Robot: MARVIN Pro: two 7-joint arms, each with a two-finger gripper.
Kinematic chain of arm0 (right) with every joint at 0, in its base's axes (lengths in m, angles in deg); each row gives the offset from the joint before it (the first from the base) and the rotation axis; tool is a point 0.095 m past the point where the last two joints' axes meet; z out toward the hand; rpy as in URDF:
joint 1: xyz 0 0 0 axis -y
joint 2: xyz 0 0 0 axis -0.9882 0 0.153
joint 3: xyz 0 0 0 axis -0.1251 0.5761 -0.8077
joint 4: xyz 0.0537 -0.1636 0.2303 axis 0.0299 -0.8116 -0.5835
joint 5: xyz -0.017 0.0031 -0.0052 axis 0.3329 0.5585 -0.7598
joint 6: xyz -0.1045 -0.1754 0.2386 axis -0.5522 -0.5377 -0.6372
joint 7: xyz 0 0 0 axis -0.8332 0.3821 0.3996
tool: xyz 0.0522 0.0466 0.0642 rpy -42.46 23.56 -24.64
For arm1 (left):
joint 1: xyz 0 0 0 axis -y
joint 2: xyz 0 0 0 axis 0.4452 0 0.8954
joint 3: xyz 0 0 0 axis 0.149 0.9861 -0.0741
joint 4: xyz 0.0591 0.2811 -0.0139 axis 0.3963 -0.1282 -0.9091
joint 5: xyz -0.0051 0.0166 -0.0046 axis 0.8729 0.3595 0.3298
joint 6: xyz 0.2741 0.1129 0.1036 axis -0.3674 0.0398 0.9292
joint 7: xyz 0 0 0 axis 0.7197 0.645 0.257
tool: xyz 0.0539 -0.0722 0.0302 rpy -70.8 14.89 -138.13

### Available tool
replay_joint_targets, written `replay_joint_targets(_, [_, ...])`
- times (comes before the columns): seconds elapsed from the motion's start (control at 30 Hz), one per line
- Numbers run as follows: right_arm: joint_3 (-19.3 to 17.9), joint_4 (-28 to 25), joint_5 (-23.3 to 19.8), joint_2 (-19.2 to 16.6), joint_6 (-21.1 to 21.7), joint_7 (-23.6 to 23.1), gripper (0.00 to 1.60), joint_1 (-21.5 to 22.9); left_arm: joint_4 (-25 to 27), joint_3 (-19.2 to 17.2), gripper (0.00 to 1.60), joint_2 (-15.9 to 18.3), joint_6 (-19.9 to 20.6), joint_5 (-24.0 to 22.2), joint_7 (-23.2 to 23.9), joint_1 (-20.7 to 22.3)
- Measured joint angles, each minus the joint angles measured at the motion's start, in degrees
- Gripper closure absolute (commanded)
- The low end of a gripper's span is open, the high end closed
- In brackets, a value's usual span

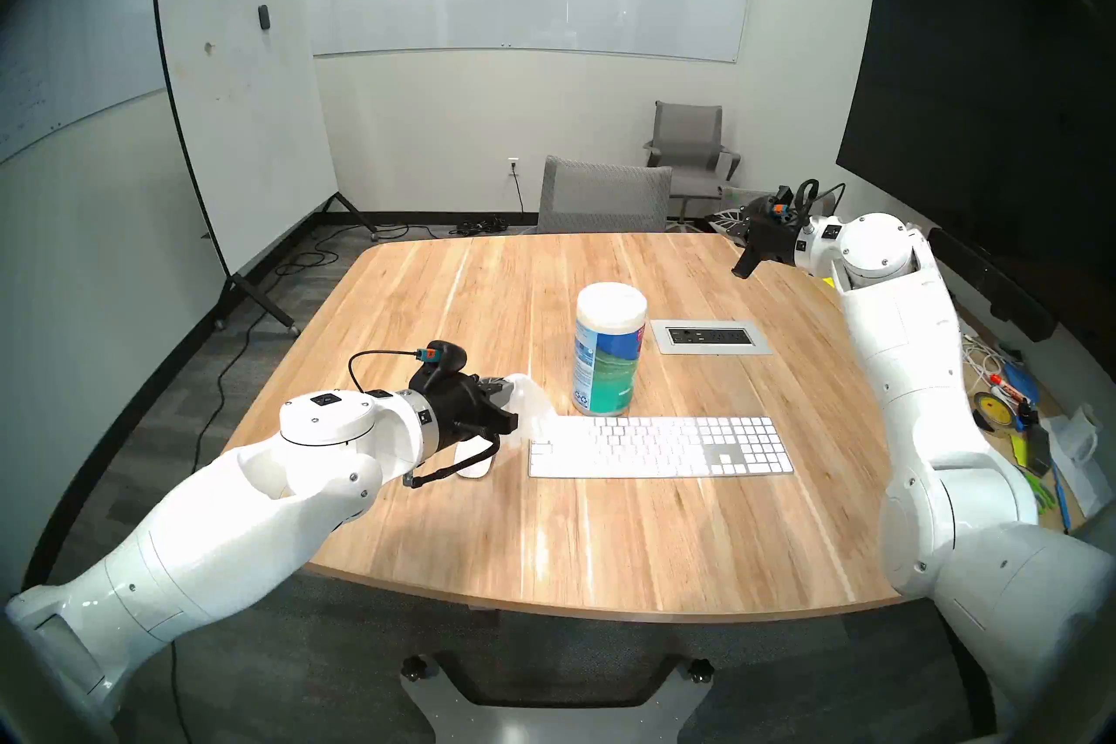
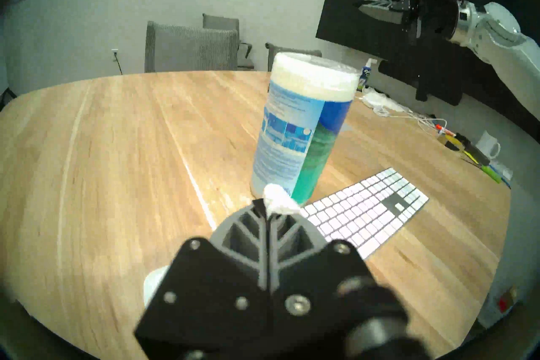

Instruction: Wipe the keyboards and mice with a disinfecting wipe, then set the wipe down

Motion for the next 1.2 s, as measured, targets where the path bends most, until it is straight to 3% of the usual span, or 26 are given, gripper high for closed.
replay_joint_targets(0.23, [0.0,0.0,0.0,0.0,0.0,0.0,1.6,0.0,3.6,-4.5,1.6,2.3,-1.7,-1.6,-2.8,-2.1])
replay_joint_targets(0.43, [0.0,0.0,0.0,0.0,0.0,0.0,1.6,0.0,7.6,-11.1,1.6,7.0,-4.2,-4.0,-4.7,-6.9])
replay_joint_targets(0.73, [0.0,0.0,0.0,0.0,0.0,0.0,1.6,0.0,11.9,-16.7,1.6,11.7,-9.0,-7.1,-7.2,-12.8])
replay_joint_targets(0.93, [0.0,0.0,0.0,0.0,0.0,0.0,1.6,0.0,13.3,-19.4,1.6,12.8,-13.4,-8.4,-9.0,-17.2])
replay_joint_targets(1.13, [0.0,0.0,0.0,0.0,0.0,0.0,1.6,0.0,11.6,-21.2,1.6,11.7,-17.8,-9.0,-10.6,-19.7])
replay_joint_targets(1.17, [0.0,0.0,0.0,0.0,0.0,0.0,1.6,0.0,11.2,-21.3,1.02,11.6,-18.2,-9.0,-10.7,-19.8])
replay_joint_targets(1.2, [0.0,0.0,0.0,0.0,0.0,0.0,1.6,0.0,10.5,-21.6,0.0,11.3,-18.7,-9.1,-11.0,-20.1])
